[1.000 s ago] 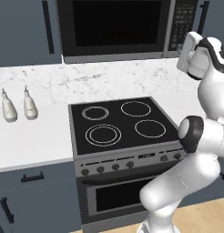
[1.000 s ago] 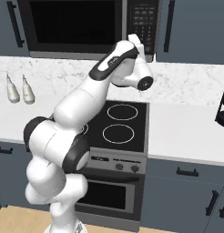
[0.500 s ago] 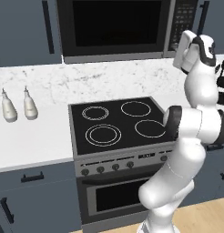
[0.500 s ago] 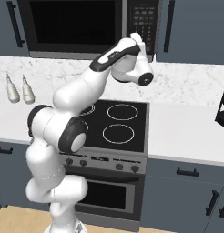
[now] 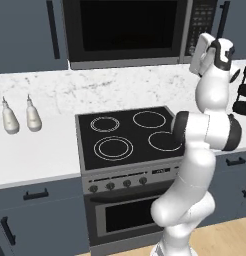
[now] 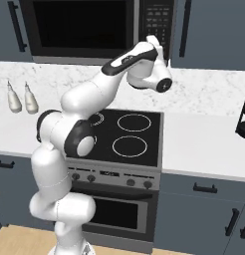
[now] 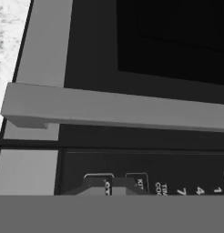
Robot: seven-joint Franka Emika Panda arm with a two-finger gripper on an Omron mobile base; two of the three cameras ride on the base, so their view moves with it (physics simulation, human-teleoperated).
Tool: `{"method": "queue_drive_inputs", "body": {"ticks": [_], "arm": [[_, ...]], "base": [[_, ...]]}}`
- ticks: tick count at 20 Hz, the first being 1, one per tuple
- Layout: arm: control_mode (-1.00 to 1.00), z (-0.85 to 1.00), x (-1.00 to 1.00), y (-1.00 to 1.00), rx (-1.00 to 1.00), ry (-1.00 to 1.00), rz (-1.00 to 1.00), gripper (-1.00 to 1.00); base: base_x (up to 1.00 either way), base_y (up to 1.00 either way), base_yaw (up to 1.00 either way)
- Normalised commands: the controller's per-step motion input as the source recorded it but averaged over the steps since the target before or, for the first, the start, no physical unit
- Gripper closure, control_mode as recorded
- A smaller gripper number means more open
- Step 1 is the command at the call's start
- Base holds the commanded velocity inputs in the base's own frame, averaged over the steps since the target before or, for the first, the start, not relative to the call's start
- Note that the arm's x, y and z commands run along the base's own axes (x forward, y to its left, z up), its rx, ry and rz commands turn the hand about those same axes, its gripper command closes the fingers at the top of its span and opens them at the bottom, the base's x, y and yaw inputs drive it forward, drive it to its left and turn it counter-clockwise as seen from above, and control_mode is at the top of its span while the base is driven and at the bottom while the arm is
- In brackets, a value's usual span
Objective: Pick the sweet potato from the sink and place it in the bowl. Then pick the bowl and place it in the microwave. Then close the microwave door and press the start button.
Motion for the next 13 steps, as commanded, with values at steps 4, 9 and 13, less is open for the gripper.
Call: {"method": "queue_drive_inputs", "body": {"ticks": [4, 9, 13], "arm": [[-1.00, -0.08, 0.57, -0.06, 0.00, 0.02, -0.02, 1.00], [-1.00, -0.22, 0.35, 0.00, 0.00, 0.03, -0.01, 1.00], [-1.00, -0.01, -0.81, 0.11, 0.00, -0.02, 0.00, 1.00]], "base": [[0.00, 0.00, 0.00], [0.00, 0.00, 0.00], [0.00, 0.00, 0.00]]}}
